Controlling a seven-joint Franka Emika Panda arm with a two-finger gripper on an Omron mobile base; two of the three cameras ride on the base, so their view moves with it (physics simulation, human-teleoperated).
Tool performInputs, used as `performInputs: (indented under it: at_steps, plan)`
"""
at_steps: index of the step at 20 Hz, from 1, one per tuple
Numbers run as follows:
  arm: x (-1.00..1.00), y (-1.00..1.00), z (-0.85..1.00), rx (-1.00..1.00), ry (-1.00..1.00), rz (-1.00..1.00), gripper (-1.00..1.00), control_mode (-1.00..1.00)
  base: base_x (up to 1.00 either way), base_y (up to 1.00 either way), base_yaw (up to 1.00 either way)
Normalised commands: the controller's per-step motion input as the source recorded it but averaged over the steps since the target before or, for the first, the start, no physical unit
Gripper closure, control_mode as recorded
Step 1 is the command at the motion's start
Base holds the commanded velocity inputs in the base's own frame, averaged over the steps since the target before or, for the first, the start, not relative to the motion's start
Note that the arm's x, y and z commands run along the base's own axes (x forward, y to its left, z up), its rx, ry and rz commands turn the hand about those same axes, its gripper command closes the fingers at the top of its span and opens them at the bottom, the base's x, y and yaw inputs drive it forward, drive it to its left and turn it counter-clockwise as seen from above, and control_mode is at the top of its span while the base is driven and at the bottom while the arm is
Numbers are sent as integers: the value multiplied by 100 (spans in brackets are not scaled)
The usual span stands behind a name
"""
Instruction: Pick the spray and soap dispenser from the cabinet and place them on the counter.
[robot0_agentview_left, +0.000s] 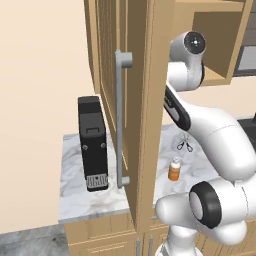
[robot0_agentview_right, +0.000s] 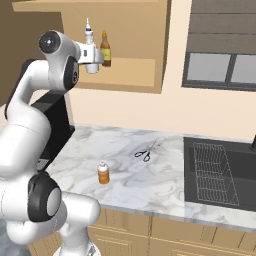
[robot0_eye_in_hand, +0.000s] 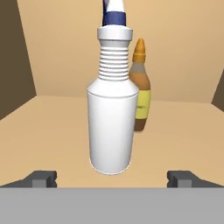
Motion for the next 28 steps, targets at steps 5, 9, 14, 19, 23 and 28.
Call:
performInputs:
  at_steps: [5, 9, 14, 19, 23, 28]
  plan:
    - [28, 2, -2, 0, 0, 0, -100, -100, 0, 0, 0]
    - [24, 0, -7, 0, 0, 0, -100, -100, 0, 0, 0]
    - [18, 0, -8, 0, 0, 0, -100, -100, 0, 0, 0]
    - [16, 0, -5, 0, 0, 0, -100, -100, 0, 0, 0]
    - [16, 0, -5, 0, 0, 0, -100, -100, 0, 0, 0]
    - [16, 0, -5, 0, 0, 0, -100, -100, 0, 0, 0]
